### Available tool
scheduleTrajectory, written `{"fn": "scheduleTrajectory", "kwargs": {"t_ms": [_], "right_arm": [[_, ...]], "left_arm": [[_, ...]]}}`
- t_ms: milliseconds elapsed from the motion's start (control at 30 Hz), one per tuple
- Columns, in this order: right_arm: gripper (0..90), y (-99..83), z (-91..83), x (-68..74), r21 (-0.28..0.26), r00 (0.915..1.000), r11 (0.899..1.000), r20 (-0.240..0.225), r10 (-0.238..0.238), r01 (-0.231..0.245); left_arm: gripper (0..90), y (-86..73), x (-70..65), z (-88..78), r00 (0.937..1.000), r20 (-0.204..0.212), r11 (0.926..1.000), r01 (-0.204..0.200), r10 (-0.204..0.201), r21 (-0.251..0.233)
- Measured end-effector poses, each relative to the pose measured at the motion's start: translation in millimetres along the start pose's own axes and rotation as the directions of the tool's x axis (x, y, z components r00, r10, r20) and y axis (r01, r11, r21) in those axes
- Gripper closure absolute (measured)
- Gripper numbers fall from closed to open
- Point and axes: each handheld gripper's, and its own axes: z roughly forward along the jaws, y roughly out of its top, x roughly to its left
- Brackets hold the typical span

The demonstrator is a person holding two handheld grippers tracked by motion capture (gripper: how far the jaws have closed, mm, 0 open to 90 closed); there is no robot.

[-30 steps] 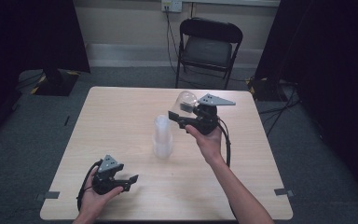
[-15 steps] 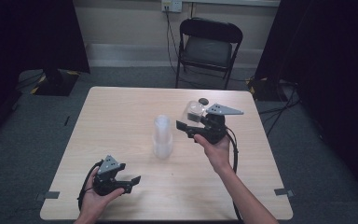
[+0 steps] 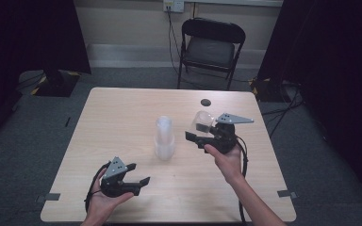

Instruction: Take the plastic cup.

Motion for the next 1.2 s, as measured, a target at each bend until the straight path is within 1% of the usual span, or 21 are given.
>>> {"fn": "scheduleTrajectory", "kwargs": {"t_ms": [67, 133, 200, 267, 300, 333, 400, 433, 467, 500, 600, 633, 667, 800, 833, 900, 967, 1000, 1067, 1167, 1200], "right_arm": [[35.9, -3.9, -2.6, 0.4, -0.001, 0.9999, 1.000, -0.008, 0.006, -0.006], [36.0, -7.7, -4.6, 0.9, 0.003, 0.9996, 1.000, -0.014, 0.023, -0.023], [36.0, -11.5, -5.6, 0.5, 0.004, 0.9992, 0.999, -0.019, 0.036, -0.036], [36.0, -15.5, -6.4, -0.1, 0.008, 0.9984, 0.998, -0.013, 0.055, -0.055], [36.0, -17.9, -6.8, -0.8, 0.006, 0.9976, 0.998, -0.018, 0.066, -0.066], [36.0, -20.1, -7.1, -1.2, 0.006, 0.9963, 0.997, -0.025, 0.083, -0.083], [36.0, -24.0, -7.1, -1.5, 0.011, 0.9958, 0.996, -0.027, 0.088, -0.088], [36.0, -25.7, -7.1, -1.0, 0.015, 0.9953, 0.996, -0.028, 0.093, -0.093], [36.0, -27.3, -7.4, -0.6, 0.022, 0.9949, 0.995, -0.030, 0.096, -0.096], [36.0, -29.0, -7.6, -0.3, 0.022, 0.9948, 0.995, -0.032, 0.097, -0.096], [36.0, -33.1, -9.4, 0.6, 0.019, 0.9941, 0.994, -0.033, 0.104, -0.103], [36.0, -34.3, -10.1, 1.2, 0.018, 0.9941, 0.994, -0.028, 0.105, -0.104], [36.0, -35.5, -11.3, 2.1, 0.018, 0.9944, 0.995, -0.023, 0.104, -0.103], [36.0, -39.1, -14.4, 4.6, 0.015, 0.9928, 0.994, -0.046, 0.111, -0.110], [36.0, -40.1, -15.0, 5.4, 0.016, 0.9920, 0.993, -0.052, 0.115, -0.115], [36.0, -43.5, -14.9, 7.4, 0.017, 0.9893, 0.992, -0.069, 0.129, -0.128], [36.0, -48.1, -12.7, 8.8, 0.027, 0.9858, 0.989, -0.084, 0.145, -0.143], [36.0, -51.1, -10.9, 9.8, 0.034, 0.9835, 0.988, -0.095, 0.154, -0.151], [36.1, -56.9, -7.5, 12.3, 0.050, 0.9777, 0.984, -0.116, 0.175, -0.170], [36.1, -62.2, -3.5, 16.6, 0.070, 0.9709, 0.980, -0.139, 0.195, -0.187], [36.1, -63.1, -2.6, 18.0, 0.074, 0.9699, 0.979, -0.143, 0.197, -0.188]], "left_arm": [[23.3, 2.8, 0.0, -0.2, 0.9997, -0.020, 0.9995, -0.013, 0.013, -0.029], [21.2, 6.2, -1.0, 0.3, 0.9990, -0.036, 0.9988, -0.029, 0.028, -0.039], [22.4, 8.6, -3.4, 1.0, 0.9977, -0.063, 0.9971, -0.027, 0.023, -0.071], [23.5, 12.5, -5.0, 4.2, 0.9979, -0.064, 0.9954, -0.010, 0.004, -0.095], [23.8, 14.8, -6.3, 6.7, 0.9980, -0.064, 0.9932, -0.004, -0.004, -0.116], [25.4, 17.8, -7.7, 9.4, 0.9987, -0.051, 0.9923, -0.004, -0.003, -0.124], [27.4, 25.0, -11.9, 15.1, 0.9988, -0.044, 0.9910, -0.029, 0.024, -0.131], [30.5, 28.9, -14.8, 17.4, 0.9981, -0.047, 0.9904, -0.046, 0.041, -0.130], [34.1, 32.5, -17.4, 20.3, 0.9968, -0.045, 0.9876, -0.072, 0.066, -0.139], [34.0, 36.2, -20.0, 23.0, 0.9961, -0.038, 0.9866, -0.085, 0.080, -0.140], [37.1, 44.1, -26.8, 32.2, 0.9955, 0.001, 0.9817, -0.093, 0.094, -0.166], [37.7, 46.9, -29.0, 36.0, 0.9950, 0.019, 0.9817, -0.094, 0.098, -0.165], [38.9, 48.2, -30.9, 39.2, 0.9946, 0.026, 0.9797, -0.094, 0.100, -0.177], [42.1, 50.2, -37.5, 50.6, 0.9914, 0.060, 0.9800, -0.105, 0.117, -0.169], [43.7, 50.1, -39.2, 52.7, 0.9913, 0.049, 0.9804, -0.113, 0.122, -0.161], [49.5, 48.4, -42.1, 56.6, 0.9899, 0.065, 0.9786, -0.113, 0.126, -0.172], [50.0, 46.5, -46.1, 58.6, 0.9877, 0.061, 0.9776, -0.133, 0.144, -0.163], [51.0, 45.8, -47.6, 58.9, 0.9866, 0.068, 0.9760, -0.135, 0.148, -0.171], [53.9, 43.1, -49.9, 56.7, 0.9879, 0.065, 0.9709, -0.125, 0.141, -0.204], [57.4, 38.3, -52.7, 54.6, 0.9846, 0.040, 0.9587, -0.156, 0.170, -0.238], [58.0, 36.8, -53.5, 54.3, 0.9847, 0.041, 0.9563, -0.154, 0.169, -0.249]]}}
